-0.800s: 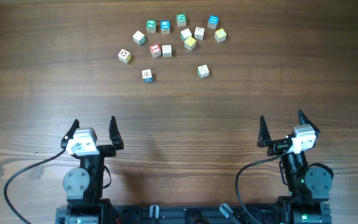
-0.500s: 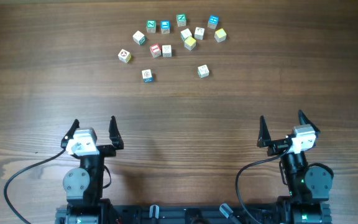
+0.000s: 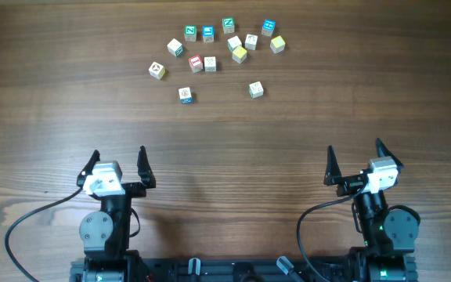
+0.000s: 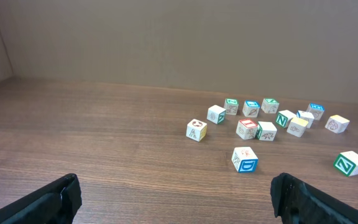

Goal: Form a tower

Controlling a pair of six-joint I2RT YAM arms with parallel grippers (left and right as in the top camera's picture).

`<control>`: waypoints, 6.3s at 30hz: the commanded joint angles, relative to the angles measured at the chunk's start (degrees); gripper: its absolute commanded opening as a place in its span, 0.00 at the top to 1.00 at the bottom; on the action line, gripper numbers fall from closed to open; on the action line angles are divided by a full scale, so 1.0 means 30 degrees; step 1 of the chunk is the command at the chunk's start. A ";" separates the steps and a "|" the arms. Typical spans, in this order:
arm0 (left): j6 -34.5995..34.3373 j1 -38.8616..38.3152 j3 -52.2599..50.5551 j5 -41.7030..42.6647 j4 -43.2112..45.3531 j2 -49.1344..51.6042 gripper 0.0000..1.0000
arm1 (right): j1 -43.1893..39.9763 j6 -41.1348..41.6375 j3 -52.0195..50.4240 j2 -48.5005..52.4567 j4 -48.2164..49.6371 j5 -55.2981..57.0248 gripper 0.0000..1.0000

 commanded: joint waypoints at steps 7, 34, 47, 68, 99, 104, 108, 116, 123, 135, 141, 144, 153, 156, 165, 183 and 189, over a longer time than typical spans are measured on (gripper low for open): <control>0.0284 0.0102 -0.0058 -0.0240 -0.0007 -0.0095 0.00 | -0.0080 0.0277 -0.0022 -0.0189 0.0102 -0.0226 0.00; 0.0284 0.0102 -0.0058 -0.0248 -0.0007 -0.0095 0.00 | -0.0080 0.0277 -0.0022 -0.0189 0.0102 -0.0226 0.00; 0.0284 0.0102 -0.0058 -0.0248 -0.0007 -0.0095 0.00 | -0.0080 0.0277 -0.0022 -0.0189 0.0102 -0.0226 0.00; 0.1712 0.0102 -0.0058 -0.0612 0.0044 -0.0058 0.00 | -0.0080 0.0277 -0.0022 -0.0189 0.0102 -0.0226 0.00; -0.4583 0.0102 2.8807 0.5515 -1.9008 1.9241 0.00 | -0.0080 0.0277 -0.0022 -0.0189 0.0102 -0.0226 0.00; -0.4583 0.0102 3.8031 0.8306 -2.1449 2.6024 0.00 | -0.0080 0.0277 -0.0022 -0.0189 0.0102 -0.0226 0.00; -0.4554 0.0102 4.3838 0.9056 -2.3700 3.0862 0.00 | -0.0080 0.0277 -0.0022 -0.0189 0.0102 -0.0226 0.00; -0.4291 -0.0073 4.4472 0.8896 -2.3984 3.6108 0.00 | -0.0080 0.0277 -0.0022 -0.0189 0.0102 -0.0226 0.00; -0.4299 -0.0335 4.4071 0.8408 -2.6206 3.8235 0.96 | -0.0080 0.0270 -0.0022 -0.0189 0.0102 -0.0226 0.00; -0.4510 -0.2535 3.8658 0.4583 -2.5194 3.8876 0.96 | -0.0080 0.0277 -0.0022 -0.0189 0.0102 -0.0226 0.00; -0.6309 -0.3840 3.5139 0.3402 -2.2476 3.8876 0.96 | -0.0080 0.0277 -0.0022 -0.0189 0.0102 -0.0226 0.00; -0.6601 -0.4517 3.3492 0.3235 -2.0830 3.8876 0.96 | -0.0080 0.0270 -0.0022 -0.0189 0.0102 -0.0226 0.00; -0.7599 -0.5727 2.8450 0.1938 -1.4841 3.8913 0.94 | -0.0080 0.0277 -0.0022 -0.0189 0.0102 -0.0226 0.01; -0.7599 -0.5719 2.7467 0.0816 -1.2998 3.9051 0.92 | -0.0080 0.0277 -0.0022 -0.0189 0.0102 -0.0226 0.00; -0.7599 -0.5690 2.6797 -0.0976 -1.0397 3.9350 0.90 | -0.0080 0.0277 -0.0022 -0.0189 0.0102 -0.0226 0.00; -0.7570 -0.5683 2.6797 -0.1253 -0.8233 3.9357 0.44 | -0.0080 0.0277 -0.0022 -0.0189 0.0102 -0.0226 0.00; -0.7504 -0.5683 2.6789 -0.1268 -0.7927 3.9379 0.51 | -0.0080 0.0270 -0.0022 -0.0189 0.0102 -0.0226 0.00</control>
